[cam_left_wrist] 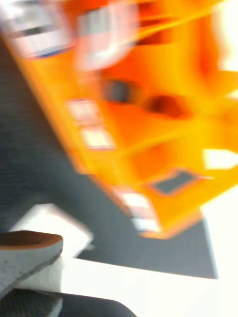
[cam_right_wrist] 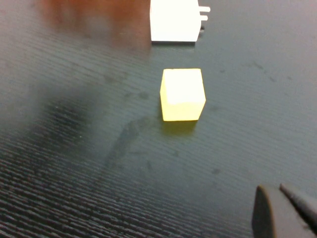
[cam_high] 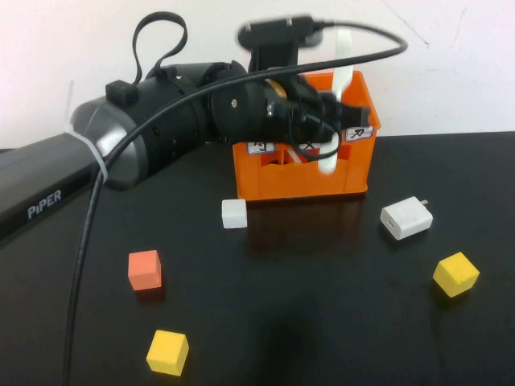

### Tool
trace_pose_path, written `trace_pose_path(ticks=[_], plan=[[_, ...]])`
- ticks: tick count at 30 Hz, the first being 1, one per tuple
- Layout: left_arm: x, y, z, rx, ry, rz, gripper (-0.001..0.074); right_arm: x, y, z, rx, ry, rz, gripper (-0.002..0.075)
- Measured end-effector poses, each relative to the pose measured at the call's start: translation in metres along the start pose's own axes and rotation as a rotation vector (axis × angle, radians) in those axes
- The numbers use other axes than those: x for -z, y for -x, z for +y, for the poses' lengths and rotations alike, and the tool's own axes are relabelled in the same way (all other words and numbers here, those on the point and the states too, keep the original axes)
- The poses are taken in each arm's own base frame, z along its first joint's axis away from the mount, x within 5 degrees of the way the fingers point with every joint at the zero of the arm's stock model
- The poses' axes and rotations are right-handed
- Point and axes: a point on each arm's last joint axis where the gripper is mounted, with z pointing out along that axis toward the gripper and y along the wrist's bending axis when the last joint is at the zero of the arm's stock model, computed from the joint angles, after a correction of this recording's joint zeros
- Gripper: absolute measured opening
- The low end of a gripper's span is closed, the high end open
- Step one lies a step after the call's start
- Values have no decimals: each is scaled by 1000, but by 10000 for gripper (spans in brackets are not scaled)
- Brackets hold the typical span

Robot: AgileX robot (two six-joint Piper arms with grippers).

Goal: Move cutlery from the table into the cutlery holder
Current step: Place the knife on the box

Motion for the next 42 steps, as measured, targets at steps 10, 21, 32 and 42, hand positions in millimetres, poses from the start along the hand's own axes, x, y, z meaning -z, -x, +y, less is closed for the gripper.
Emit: trace_pose_path(ticks=[10,21,32,42], plan=[[-5,27,3,-81,4,-358,124,0,0,0,0,0,0,-2],[-38,26,11,-98,21,-440,124,0,0,0,0,0,0,-2],[-80,23,18,-106,24,-448,124,0,0,0,0,0,0,-2],[-101,12,28,-106,43,-502,124,0,0,0,0,0,0,-2]])
